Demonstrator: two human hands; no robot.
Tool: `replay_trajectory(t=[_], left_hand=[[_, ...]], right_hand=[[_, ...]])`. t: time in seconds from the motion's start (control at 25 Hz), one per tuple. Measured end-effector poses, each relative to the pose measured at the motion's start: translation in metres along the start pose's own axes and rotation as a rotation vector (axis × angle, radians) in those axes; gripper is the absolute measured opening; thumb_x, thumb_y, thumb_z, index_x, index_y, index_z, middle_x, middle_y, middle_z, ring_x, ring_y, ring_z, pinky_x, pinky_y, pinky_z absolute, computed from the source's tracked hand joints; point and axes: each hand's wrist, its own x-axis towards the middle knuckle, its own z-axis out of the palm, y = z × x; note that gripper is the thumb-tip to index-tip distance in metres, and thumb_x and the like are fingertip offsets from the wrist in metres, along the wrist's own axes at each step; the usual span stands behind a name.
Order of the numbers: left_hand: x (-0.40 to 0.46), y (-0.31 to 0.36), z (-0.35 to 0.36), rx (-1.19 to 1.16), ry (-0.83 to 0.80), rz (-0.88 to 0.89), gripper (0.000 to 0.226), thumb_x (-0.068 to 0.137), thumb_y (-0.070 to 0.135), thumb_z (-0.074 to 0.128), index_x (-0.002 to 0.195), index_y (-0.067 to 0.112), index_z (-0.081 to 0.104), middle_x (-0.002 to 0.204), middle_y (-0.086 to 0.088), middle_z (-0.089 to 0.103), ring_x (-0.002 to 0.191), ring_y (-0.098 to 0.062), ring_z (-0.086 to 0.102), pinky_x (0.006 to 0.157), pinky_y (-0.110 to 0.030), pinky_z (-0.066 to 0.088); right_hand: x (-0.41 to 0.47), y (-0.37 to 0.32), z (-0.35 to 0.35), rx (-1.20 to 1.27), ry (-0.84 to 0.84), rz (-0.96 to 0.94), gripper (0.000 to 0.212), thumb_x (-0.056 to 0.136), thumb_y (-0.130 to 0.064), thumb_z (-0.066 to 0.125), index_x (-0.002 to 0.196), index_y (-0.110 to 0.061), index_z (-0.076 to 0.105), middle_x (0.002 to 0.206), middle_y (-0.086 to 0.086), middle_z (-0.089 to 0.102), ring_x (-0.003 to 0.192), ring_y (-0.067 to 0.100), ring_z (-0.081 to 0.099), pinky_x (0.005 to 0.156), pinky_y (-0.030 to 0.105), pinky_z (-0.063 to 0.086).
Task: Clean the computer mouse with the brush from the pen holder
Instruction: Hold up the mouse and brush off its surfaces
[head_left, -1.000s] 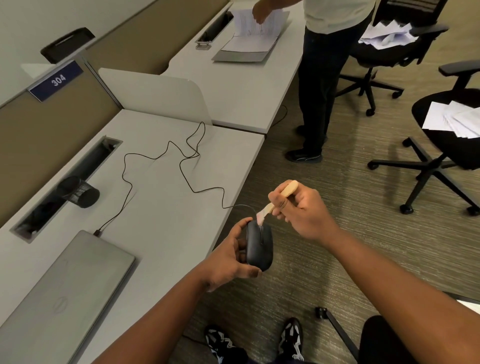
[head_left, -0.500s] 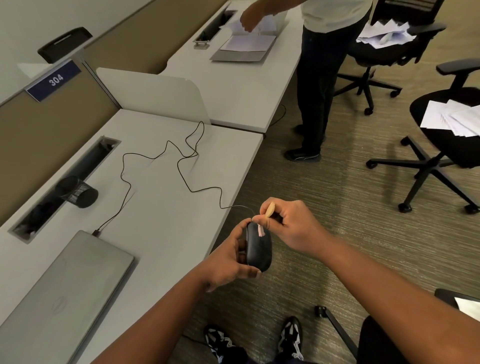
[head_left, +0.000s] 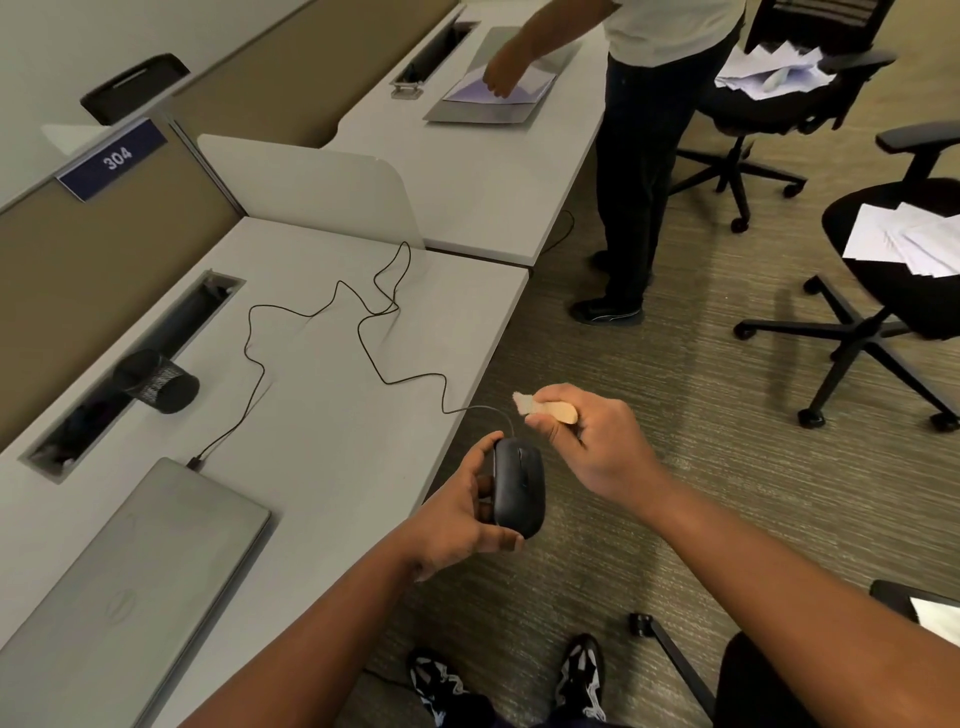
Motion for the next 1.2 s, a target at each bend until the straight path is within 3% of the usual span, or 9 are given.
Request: replay_trajectory(t=[0.12,0.2,0.36,0.52,0.68,0.84,1.0,1.2], left_hand=[[0.000,0.000,0.000,0.013,0.010,0.017,0.122,0.080,0.002,0.089,0.160,0.059,0.017,0.150,0.000,0.053,0.127,-0.020,0.068,0.097,-0.040,0.063],[0.001,0.000,0.000,0.013,0.021,0.020,0.119,0.080,-0.001,0.087,0.158,0.059,0.020,0.149,-0.002,0.053,0.126,-0.024,0.067,0.094,-0.039,0.064],[0.003,0.002,0.002,0.000,0.023,0.003,0.118,0.079,-0.003,0.087,0.157,0.056,0.022,0.151,-0.003,0.051,0.127,-0.030,0.065,0.095,-0.041,0.064],[0.004,0.002,0.004,0.007,0.004,-0.005,0.117,0.079,0.000,0.088,0.157,0.056,0.021,0.152,-0.004,0.053,0.132,-0.032,0.063,0.100,-0.044,0.063],[0.004,0.002,0.004,0.003,-0.006,0.003,0.117,0.080,0.000,0.088,0.153,0.064,0.023,0.150,-0.004,0.056,0.130,-0.029,0.066,0.100,-0.045,0.063],[0.004,0.000,0.004,-0.006,-0.026,0.010,0.115,0.080,0.001,0.089,0.149,0.069,0.026,0.149,-0.004,0.057,0.129,-0.023,0.068,0.096,-0.042,0.063],[0.004,-0.001,0.003,0.006,-0.001,-0.005,0.117,0.077,0.007,0.091,0.156,0.060,0.022,0.150,-0.003,0.056,0.129,-0.024,0.067,0.100,-0.045,0.063],[0.004,-0.006,0.000,-0.031,-0.002,0.000,0.123,0.075,0.005,0.091,0.161,0.056,0.017,0.151,-0.006,0.055,0.128,-0.025,0.069,0.101,-0.049,0.062]], right_hand=[[0.004,-0.003,-0.007,0.169,0.012,0.061,0.026,0.102,-0.055,0.059,0.100,-0.030,0.067,0.068,-0.010,0.066,0.054,0.010,0.059,0.049,0.022,0.044],[0.006,-0.007,-0.011,0.320,-0.007,0.154,0.032,0.096,-0.065,0.060,0.093,-0.033,0.065,0.070,-0.001,0.071,0.057,0.018,0.065,0.052,0.031,0.053],[0.005,-0.014,-0.012,0.451,-0.145,0.257,0.042,0.087,-0.069,0.066,0.093,-0.028,0.067,0.073,0.003,0.074,0.063,0.016,0.069,0.060,0.028,0.057],[0.001,-0.011,-0.009,0.261,-0.202,0.111,0.021,0.098,-0.046,0.069,0.092,-0.027,0.067,0.066,-0.003,0.065,0.053,0.007,0.053,0.051,0.023,0.045],[0.001,-0.007,-0.005,0.112,-0.178,0.020,0.018,0.100,-0.038,0.069,0.093,-0.022,0.066,0.058,-0.014,0.054,0.050,0.008,0.050,0.049,0.018,0.036],[-0.002,-0.003,0.002,0.113,-0.118,0.010,0.021,0.100,-0.037,0.069,0.096,-0.017,0.068,0.067,-0.007,0.064,0.055,0.011,0.055,0.052,0.027,0.044],[-0.005,0.003,0.007,0.048,-0.114,-0.011,0.023,0.100,-0.039,0.068,0.103,-0.017,0.071,0.075,-0.003,0.069,0.064,0.014,0.062,0.058,0.038,0.051],[-0.005,0.010,0.005,0.035,-0.046,0.020,0.029,0.099,-0.042,0.067,0.117,-0.020,0.072,0.085,-0.009,0.074,0.066,0.003,0.063,0.059,0.022,0.048]])
